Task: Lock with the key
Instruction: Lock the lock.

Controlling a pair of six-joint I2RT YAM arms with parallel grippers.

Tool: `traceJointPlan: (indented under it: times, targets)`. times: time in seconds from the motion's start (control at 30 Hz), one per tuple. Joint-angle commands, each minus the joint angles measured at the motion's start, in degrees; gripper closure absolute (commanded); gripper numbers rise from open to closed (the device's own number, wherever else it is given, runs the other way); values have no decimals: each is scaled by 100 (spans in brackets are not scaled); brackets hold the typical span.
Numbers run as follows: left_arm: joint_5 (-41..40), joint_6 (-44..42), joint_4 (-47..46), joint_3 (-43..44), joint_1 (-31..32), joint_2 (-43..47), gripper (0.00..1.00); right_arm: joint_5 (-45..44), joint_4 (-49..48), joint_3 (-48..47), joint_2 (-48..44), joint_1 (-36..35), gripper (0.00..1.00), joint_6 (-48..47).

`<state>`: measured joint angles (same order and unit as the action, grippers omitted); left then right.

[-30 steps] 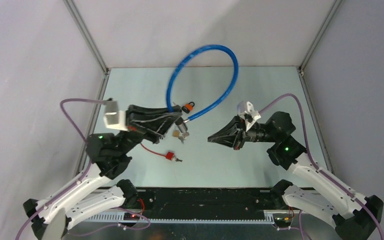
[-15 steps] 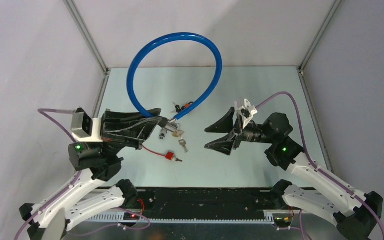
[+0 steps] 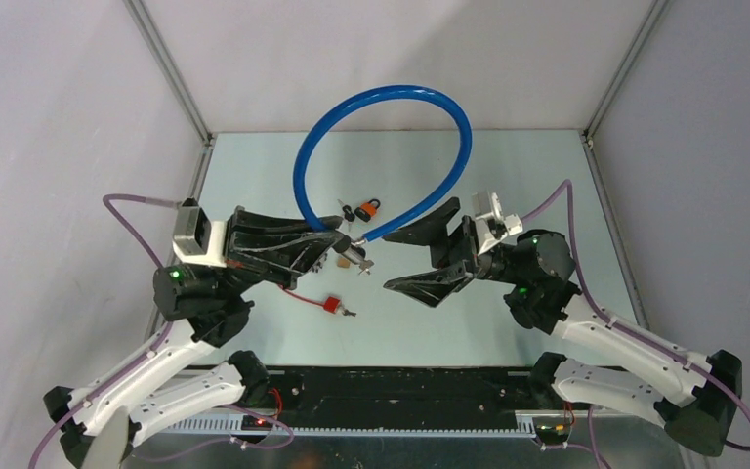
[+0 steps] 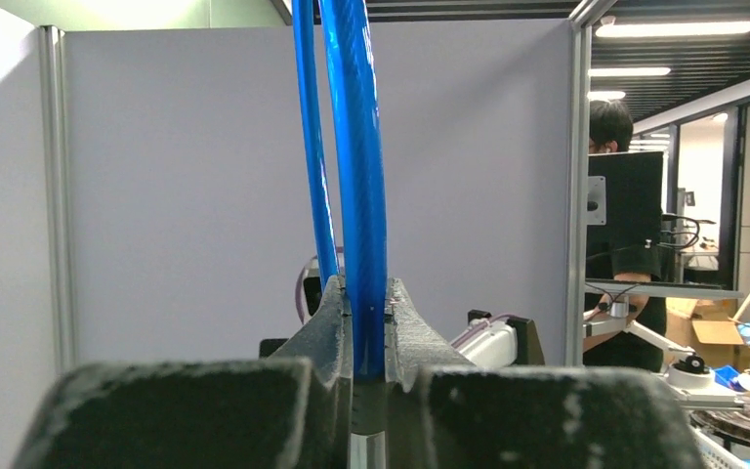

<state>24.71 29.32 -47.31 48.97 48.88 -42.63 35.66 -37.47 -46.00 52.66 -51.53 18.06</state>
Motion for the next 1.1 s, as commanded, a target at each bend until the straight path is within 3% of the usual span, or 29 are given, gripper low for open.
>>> traceJointPlan:
  times: [0.0, 0.23, 0.47, 0.53, 0.7, 0.77, 0.9, 1.07]
  targets:
    - [106, 207, -451, 165, -24, -52, 100, -125, -223, -593, 233, -220, 19, -322]
    - [132, 293, -590, 99, -23, -94, 100, -118, -278, -927, 586, -412, 23, -336]
    - [98, 268, -638, 95, -22, -70, 100, 58, -137, -1028, 784, -493, 37, -315]
    - [86, 241, -651, 94, -26, -56, 100, 86, -109, -1033, 798, -505, 46, -296]
    - [62, 185, -656, 81, -21, -22, 100, 135, -65, -1030, 769, -500, 90, -233]
    - [48, 168, -657, 55, -24, -8, 100, 127, -44, -1027, 742, -505, 100, -218]
    - [15, 70, -657, 18, -24, 60, 100, 199, 157, -1031, 657, -494, 100, -231]
    - [71, -369, -81, 266, -25, 312, 100, 363, 1286, -1027, 448, -346, 100, -433]
